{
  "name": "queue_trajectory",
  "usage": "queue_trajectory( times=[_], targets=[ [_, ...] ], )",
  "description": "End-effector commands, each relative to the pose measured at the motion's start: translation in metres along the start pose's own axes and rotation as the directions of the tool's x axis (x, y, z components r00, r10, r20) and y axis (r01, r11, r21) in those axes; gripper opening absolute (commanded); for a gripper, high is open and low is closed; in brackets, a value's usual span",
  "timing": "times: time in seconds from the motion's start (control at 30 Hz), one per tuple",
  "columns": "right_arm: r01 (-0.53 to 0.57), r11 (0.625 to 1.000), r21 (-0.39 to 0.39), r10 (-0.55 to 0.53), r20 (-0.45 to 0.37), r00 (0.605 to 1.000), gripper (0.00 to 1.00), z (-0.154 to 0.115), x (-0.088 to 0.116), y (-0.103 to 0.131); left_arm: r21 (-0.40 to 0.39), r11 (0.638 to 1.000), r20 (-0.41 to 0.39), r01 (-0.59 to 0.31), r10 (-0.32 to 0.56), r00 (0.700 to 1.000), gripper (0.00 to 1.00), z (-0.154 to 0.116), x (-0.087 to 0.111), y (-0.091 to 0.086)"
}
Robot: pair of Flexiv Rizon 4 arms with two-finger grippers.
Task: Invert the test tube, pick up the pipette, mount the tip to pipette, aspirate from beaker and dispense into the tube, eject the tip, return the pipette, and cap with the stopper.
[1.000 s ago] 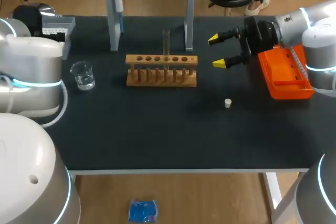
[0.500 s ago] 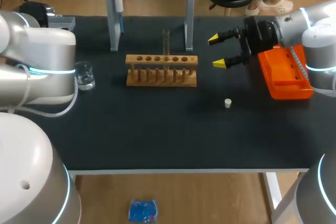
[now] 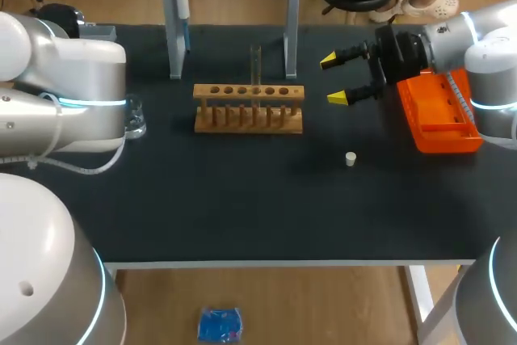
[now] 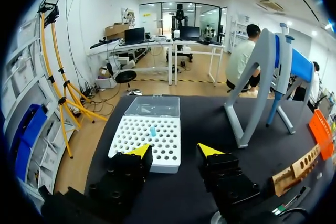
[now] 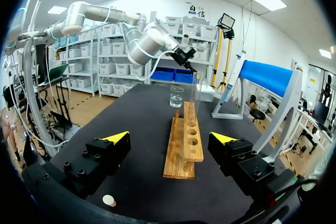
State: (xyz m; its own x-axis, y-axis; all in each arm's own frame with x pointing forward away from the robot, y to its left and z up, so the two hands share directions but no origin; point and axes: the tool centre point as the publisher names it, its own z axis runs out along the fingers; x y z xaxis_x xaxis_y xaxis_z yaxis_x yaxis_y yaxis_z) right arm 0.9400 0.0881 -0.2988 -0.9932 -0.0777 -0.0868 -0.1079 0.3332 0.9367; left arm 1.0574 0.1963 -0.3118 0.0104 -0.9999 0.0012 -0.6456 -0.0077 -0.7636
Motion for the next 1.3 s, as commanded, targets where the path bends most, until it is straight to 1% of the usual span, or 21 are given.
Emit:
queue_trajectory(
  times=[0.03, 0.23, 0.53, 0.77, 0.9, 1.07, 1.3],
  targets=[
    [0.000, 1.000, 0.000, 0.000, -0.001, 1.000, 1.00, -0.001, 0.000, 0.000, -0.009, 1.000, -0.001, -0.002, 0.002, 1.000, 0.48, 0.012, -0.002, -0.002],
    [0.000, 1.000, 0.000, 0.000, -0.001, 1.000, 1.00, -0.001, 0.000, 0.000, -0.015, 1.000, -0.006, -0.005, 0.005, 1.000, 0.47, 0.026, -0.006, -0.006],
    [0.000, 1.000, 0.000, 0.000, -0.001, 1.000, 1.00, -0.001, 0.000, 0.000, -0.014, 1.000, -0.008, -0.009, 0.009, 1.000, 0.47, 0.044, -0.016, -0.015],
    [0.000, 1.000, 0.000, 0.000, -0.001, 1.000, 1.00, -0.001, 0.000, 0.000, -0.019, 1.000, -0.007, -0.010, 0.010, 1.000, 0.47, 0.056, -0.024, -0.019],
    [0.000, 1.000, 0.000, 0.000, -0.001, 1.000, 1.00, -0.001, 0.000, 0.000, -0.023, 1.000, -0.006, -0.009, 0.009, 1.000, 0.47, 0.062, -0.028, -0.019],
    [0.000, 1.000, 0.000, 0.000, -0.001, 1.000, 1.00, -0.001, 0.000, 0.000, -0.025, 1.000, -0.003, -0.003, 0.003, 1.000, 0.44, 0.068, -0.033, -0.019],
    [0.000, 1.000, 0.000, 0.000, -0.001, 1.000, 1.00, -0.001, 0.000, 0.000, -0.033, 0.999, 0.000, 0.013, -0.013, 1.000, 0.44, 0.074, -0.037, -0.017]
  ],
)
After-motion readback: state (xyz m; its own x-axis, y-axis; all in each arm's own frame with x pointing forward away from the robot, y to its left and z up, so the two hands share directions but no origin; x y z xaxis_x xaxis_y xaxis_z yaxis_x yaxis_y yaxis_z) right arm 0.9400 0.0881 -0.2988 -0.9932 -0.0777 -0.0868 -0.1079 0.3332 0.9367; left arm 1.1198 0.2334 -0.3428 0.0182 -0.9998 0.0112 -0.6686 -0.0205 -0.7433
